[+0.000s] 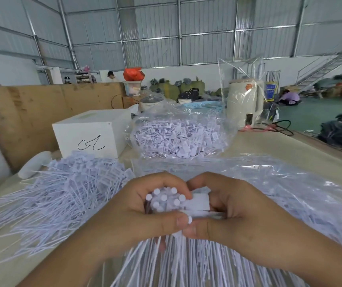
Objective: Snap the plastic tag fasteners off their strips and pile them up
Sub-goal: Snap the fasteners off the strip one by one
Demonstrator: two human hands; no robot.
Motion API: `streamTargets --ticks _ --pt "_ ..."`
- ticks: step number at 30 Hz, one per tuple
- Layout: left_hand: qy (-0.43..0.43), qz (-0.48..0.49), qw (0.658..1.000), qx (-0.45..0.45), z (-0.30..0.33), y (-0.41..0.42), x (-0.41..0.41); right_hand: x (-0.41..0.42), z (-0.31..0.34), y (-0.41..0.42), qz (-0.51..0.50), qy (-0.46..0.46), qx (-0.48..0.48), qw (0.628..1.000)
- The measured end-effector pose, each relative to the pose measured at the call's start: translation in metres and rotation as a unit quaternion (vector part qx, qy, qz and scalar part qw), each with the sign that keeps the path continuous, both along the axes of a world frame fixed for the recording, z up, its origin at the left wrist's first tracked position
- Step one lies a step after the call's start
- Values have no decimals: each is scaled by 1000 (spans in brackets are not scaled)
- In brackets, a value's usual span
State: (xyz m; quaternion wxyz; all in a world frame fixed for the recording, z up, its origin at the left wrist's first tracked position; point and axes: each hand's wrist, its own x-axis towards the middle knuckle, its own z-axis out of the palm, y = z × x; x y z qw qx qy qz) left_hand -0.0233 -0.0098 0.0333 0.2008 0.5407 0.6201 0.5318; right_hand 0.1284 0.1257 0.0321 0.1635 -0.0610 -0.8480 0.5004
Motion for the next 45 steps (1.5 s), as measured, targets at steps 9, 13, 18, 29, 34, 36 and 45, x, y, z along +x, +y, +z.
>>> streamTargets --ticks 9,13,18,29,34,36,45 --pt "-138 -93 985 39 -9 13 7 -3 -6 1 -26 23 34 999" --pt "-155 -57 985 48 -7 13 10 4 4 7 9 -51 70 996" --pt "-131 45 988 70 -5 15 17 6 9 11 16 -69 96 993" --pt "-105 206 945 230 3 14 29 -13 -8 -24 -180 169 112 963" --pt "-172 186 951 180 2 12 19 1 10 -3 -155 210 14 965" --pt "-150 148 965 157 2 12 19 1 7 -3 -17 126 41 991" --pt "-211 59 974 63 -5 18 22 -10 -8 7 -51 85 6 995"
